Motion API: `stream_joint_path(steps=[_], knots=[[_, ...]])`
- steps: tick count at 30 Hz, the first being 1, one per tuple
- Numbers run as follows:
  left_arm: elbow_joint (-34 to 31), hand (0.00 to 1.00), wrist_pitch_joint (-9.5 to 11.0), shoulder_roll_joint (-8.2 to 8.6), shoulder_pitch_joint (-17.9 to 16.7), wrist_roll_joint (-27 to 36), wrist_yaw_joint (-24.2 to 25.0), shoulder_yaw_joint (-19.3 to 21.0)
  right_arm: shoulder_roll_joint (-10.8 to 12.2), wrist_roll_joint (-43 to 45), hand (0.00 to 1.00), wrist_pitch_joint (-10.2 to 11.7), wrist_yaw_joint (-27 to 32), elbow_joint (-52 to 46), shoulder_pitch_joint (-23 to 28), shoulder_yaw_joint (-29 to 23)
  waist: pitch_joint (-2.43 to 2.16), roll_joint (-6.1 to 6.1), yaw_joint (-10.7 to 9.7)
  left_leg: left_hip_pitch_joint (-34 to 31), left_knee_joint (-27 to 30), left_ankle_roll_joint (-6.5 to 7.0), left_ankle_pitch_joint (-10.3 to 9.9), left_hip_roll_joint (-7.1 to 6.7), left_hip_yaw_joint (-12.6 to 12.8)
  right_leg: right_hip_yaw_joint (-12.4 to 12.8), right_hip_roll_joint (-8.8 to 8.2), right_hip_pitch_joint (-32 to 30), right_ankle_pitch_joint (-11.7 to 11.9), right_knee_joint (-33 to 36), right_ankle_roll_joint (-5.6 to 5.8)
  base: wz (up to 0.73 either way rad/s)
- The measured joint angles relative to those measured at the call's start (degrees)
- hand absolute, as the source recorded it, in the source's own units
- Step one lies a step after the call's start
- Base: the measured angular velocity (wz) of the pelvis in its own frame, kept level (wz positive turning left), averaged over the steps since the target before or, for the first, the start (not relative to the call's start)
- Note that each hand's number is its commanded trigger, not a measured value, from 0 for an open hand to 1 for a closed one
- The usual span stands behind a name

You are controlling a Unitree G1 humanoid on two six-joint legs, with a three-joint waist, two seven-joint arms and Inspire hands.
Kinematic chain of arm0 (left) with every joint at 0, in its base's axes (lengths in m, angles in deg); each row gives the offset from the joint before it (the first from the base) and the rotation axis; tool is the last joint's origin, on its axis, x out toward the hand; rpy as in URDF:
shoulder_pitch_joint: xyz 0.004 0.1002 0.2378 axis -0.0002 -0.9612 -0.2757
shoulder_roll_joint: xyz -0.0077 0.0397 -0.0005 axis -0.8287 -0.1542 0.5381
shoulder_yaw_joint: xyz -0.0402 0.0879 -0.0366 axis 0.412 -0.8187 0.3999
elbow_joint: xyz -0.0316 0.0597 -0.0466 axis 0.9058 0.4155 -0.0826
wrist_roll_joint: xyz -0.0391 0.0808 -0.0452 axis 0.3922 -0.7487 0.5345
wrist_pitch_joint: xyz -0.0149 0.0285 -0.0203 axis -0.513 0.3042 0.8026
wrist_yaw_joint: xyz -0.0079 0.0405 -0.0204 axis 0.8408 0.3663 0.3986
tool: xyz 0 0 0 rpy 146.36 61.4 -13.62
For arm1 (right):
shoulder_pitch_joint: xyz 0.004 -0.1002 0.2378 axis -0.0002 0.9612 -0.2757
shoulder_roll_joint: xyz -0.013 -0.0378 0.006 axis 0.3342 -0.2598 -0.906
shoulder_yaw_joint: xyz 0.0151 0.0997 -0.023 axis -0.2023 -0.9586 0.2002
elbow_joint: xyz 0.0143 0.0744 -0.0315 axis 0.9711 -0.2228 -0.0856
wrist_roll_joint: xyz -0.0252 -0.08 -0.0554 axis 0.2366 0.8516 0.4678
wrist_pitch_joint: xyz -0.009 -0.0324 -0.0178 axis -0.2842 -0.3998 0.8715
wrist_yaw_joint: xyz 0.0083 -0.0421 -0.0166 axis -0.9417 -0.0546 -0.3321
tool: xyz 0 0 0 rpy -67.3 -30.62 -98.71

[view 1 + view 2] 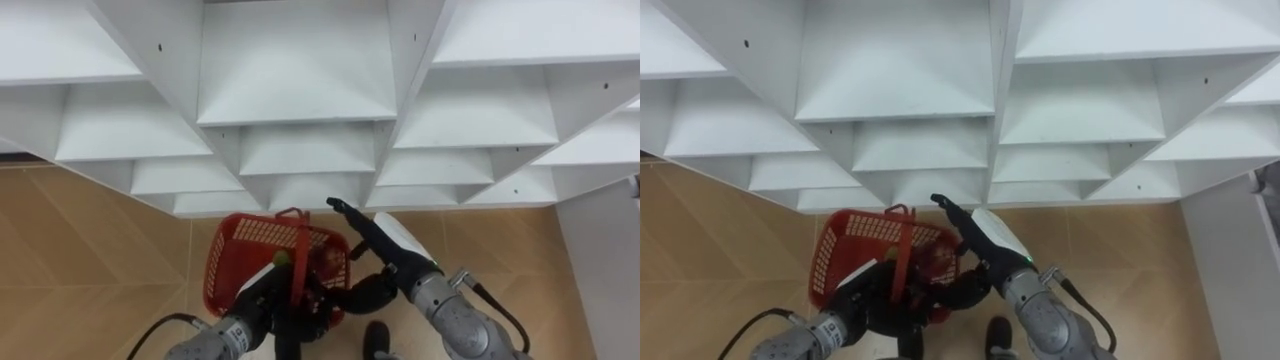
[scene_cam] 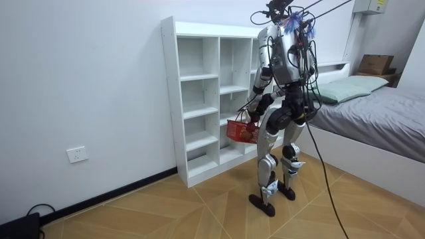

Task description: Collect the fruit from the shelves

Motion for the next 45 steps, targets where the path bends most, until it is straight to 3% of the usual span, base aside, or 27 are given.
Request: stream_joint_path(steps=[10, 18, 23, 28, 30, 35, 38, 43, 45], knots=[[0.0, 1.0, 0.0, 0.17, 0.5, 0.0, -1.0, -0.1, -1.0, -0.1, 0.0, 0.8, 0.2, 0.0, 0.2, 1.3, 0.01, -0.02, -0.1, 0.1, 0.0, 0.0, 0.0, -0.01, 0.0, 0.0, 0.0, 0.0, 0.0, 0.0, 0.0, 0.0], [0.0, 1.0, 0.5, -0.07, 0.7, -0.5, -2.2, 0.0, -1.4, -0.2, 0.0, 0.9, 0.9, 0.2, 0.2, 1.2, 0.53, -0.84, 0.0, 0.9, 0.0, 0.0, 0.0, -0.01, 0.0, 0.0, 0.04, 0.7, 0.0, 0.0, 0.01, 0.0], [0.1, 1.0, 0.5, -0.97, 0.0, -0.6, -2.2, 0.1, -1.5, -1.3, 0.0, 1.2, 1.4, 3.5, 0.5, 1.1, 0.56, -0.81, 0.3, 2.9, -0.4, -0.04, 0.0, 0.01, -0.6, 0.0, 0.36, 3.3, 0.2, -1.3, 0.1, 0.03], [0.3, 1.0, 0.9, -1.41, -0.8, -3.2, -2.2, 3.4, -1.8, -2.8, 0.0, 1.3, 0.9, 7.7, 0.2, -1.4, 0.55, -0.82, 0.2, 4.9, -1.3, -0.05, 0.0, -0.08, -0.4, 0.1, 0.35, 4.9, 0.1, -1.4, 0.17, -0.01], [2.7, 1.0, 2.2, -2.16, -1.9, -3.1, -2.2, 4.4, -1.9, -5.4, 0.0, 1.3, 0.9, 11.1, 0.3, -2.5, 0.54, -0.78, 0.0, 7.0, -2.4, -0.12, 0.0, -0.17, -0.4, 0.2, 0.43, 6.9, 0.0, -2.2, 0.23, 0.0], [8.7, 1.0, 2.2, -2.39, -3.4, -3.2, -2.5, 5.6, -2.7, -12.9, 0.0, 1.2, 1.8, 16.2, 2.4, -4.4, 0.52, -0.77, -0.1, 11.2, -3.9, -0.16, 0.0, -0.26, -0.7, -0.3, 0.51, 11.3, -0.1, -3.7, 0.39, 0.03], [9.6, 1.0, 2.3, -2.27, -6.2, -3.2, -2.5, 8.4, -2.6, -16.6, 0.0, 1.5, 2.3, 17.5, 5.4, -6.4, 0.42, -0.82, -0.1, 13.3, -4.6, -0.29, -0.1, -0.38, -0.8, -0.8, 0.44, 13.6, -0.6, -4.4, 0.56, 0.07], [14.5, 1.0, 2.3, -1.55, -7.5, -3.2, -3.0, 12.1, -0.9, -23.5, 0.0, 1.6, 2.3, 23.9, 8.0, -9.8, 0.06, -0.93, -0.4, 16.6, -5.2, -0.38, -0.2, -0.72, -2.3, -2.1, 0.28, 17.8, -1.0, -5.5, 0.77, 0.15], [17.4, 1.0, 2.3, -1.22, -7.5, -3.1, -3.8, 13.1, -0.7, -26.9, 0.0, 2.2, 2.5, 30.1, 8.0, -10.2, -0.31, -0.89, -0.7, 18.5, -5.6, -0.37, -0.2, -0.9, -2.7, -3.6, 0.11, 20.8, -1.1, -6.8, 1.03, 0.34]])
